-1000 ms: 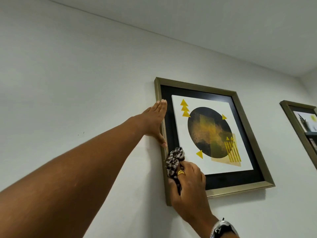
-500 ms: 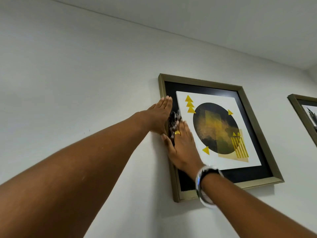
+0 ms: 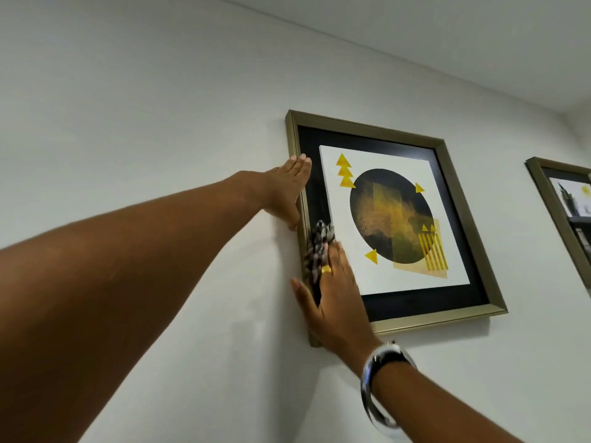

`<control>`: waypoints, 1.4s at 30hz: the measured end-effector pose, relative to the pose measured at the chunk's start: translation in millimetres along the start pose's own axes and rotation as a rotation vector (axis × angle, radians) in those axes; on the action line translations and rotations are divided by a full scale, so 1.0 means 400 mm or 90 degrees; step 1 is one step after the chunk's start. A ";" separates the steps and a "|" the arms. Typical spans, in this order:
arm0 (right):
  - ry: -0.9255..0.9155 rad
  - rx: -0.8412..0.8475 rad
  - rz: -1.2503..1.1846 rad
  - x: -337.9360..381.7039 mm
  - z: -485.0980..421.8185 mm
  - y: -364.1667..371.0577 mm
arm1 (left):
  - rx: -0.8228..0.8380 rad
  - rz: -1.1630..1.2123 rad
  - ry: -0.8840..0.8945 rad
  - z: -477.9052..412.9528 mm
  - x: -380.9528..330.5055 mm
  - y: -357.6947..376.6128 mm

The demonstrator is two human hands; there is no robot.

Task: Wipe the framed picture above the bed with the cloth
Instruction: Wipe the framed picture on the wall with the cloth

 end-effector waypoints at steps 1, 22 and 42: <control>-0.003 0.013 0.014 -0.009 0.034 0.001 | -0.010 0.002 -0.003 -0.002 -0.003 0.004; -0.080 0.068 0.257 -0.142 0.160 -0.088 | 0.012 -0.065 -0.041 0.003 -0.021 0.016; 0.188 0.033 0.346 -0.332 0.131 -0.186 | -0.009 -0.067 -0.052 0.012 -0.038 0.016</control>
Point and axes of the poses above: each hand's wrist, its own z-axis away from the middle knuckle, its own y-axis out of the palm, x = y × z, the point moved 4 cm from there along -z, towards the middle knuckle, and after that the axes turned 5 degrees about y, right-handed, at the moved point
